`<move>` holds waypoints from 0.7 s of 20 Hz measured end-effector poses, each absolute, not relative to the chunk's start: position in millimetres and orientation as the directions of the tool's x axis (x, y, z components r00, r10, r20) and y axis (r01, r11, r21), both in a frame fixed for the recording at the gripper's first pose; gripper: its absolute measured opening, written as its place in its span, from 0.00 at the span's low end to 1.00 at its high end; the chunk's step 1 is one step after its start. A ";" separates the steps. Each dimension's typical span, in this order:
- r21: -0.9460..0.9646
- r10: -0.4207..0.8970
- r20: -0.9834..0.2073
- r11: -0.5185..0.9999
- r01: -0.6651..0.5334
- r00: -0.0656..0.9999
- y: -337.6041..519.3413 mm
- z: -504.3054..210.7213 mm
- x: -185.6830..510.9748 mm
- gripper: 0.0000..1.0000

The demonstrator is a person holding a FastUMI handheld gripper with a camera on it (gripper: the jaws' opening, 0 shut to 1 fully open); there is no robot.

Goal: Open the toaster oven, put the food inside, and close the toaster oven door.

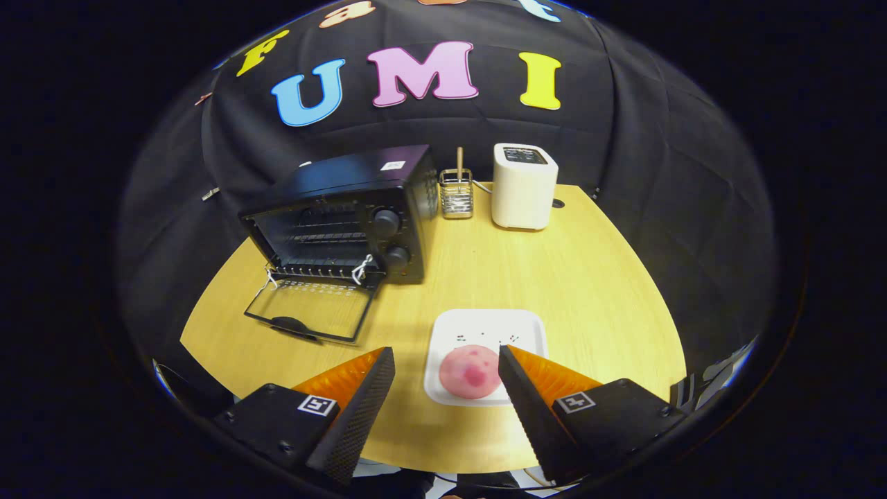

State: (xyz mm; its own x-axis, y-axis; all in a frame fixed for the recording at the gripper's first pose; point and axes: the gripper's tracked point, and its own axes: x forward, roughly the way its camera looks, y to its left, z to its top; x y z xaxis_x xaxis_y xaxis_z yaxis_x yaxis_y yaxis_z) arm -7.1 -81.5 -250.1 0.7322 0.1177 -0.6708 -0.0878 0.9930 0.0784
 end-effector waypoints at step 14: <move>0.133 0.136 -0.812 0.990 -0.047 0.567 -177.7 -334.0 19.0 0.98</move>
